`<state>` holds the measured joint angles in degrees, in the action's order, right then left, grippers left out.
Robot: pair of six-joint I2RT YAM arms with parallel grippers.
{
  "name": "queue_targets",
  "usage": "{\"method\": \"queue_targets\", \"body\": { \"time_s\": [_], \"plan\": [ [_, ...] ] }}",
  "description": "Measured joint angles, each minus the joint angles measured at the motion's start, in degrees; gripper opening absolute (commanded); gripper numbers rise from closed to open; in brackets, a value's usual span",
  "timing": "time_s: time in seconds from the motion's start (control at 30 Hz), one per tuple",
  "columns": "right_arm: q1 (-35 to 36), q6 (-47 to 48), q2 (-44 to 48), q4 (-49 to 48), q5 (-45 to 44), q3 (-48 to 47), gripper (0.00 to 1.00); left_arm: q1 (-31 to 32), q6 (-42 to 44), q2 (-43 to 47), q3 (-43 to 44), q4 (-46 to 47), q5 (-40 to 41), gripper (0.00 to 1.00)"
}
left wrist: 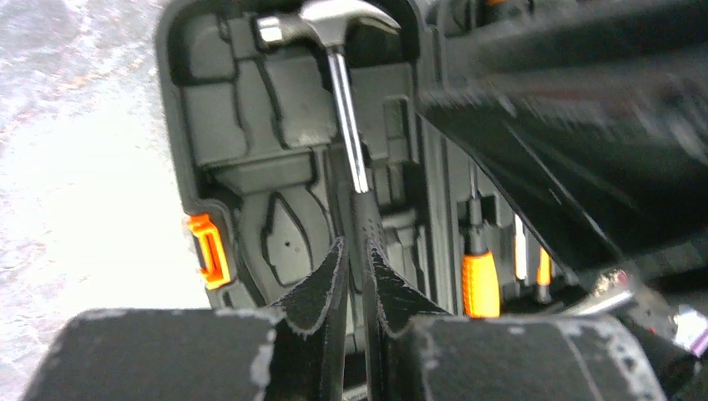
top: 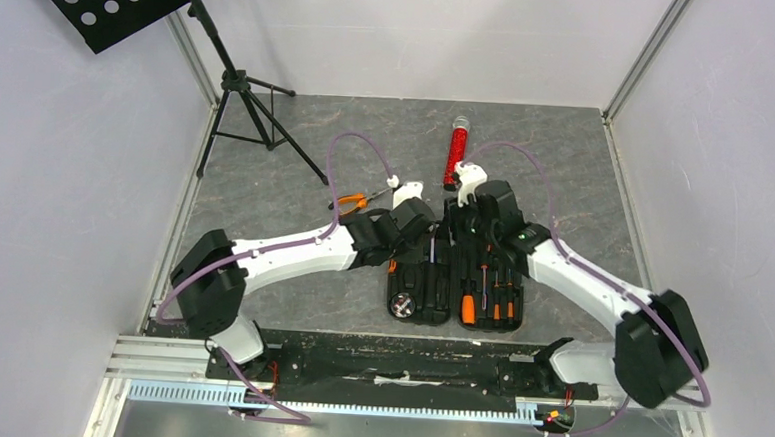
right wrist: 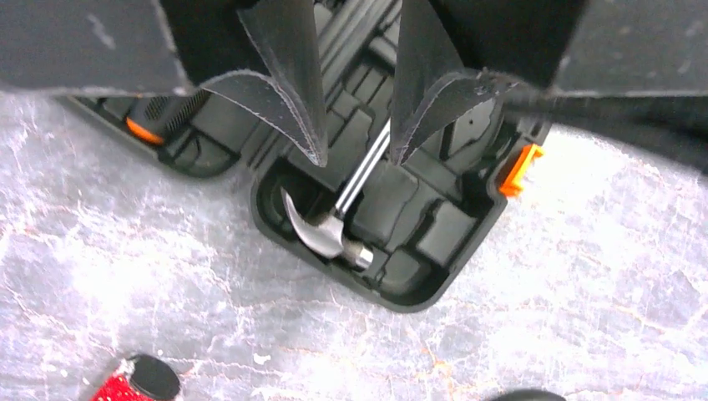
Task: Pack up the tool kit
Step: Place the hammer in the toolbox.
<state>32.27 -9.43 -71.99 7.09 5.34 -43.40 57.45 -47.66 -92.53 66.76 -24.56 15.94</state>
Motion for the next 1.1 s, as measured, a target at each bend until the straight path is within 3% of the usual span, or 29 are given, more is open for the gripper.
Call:
{"method": "queue_targets", "body": {
  "time_s": [0.4,0.7,0.87,1.1],
  "plan": [
    [-1.7,-0.9,-15.3,-9.2,2.9,-2.7,0.26,2.7,1.4,1.2,-3.7,8.1,-8.0,0.15],
    [-3.4,-3.2,-17.2,-14.4,5.3,2.2,0.23,3.0,1.0,-9.5,-3.0,7.5,-12.7,0.06],
    [-5.4,-5.0,-17.2,-18.4,7.1,4.8,0.21,2.2,-0.4,-10.0,-2.5,6.9,-13.8,0.02],
    [-7.4,-6.6,-17.7,-20.1,11.2,5.6,0.22,0.8,-1.7,-9.3,-4.5,9.5,-16.5,0.05]
  ]
}}
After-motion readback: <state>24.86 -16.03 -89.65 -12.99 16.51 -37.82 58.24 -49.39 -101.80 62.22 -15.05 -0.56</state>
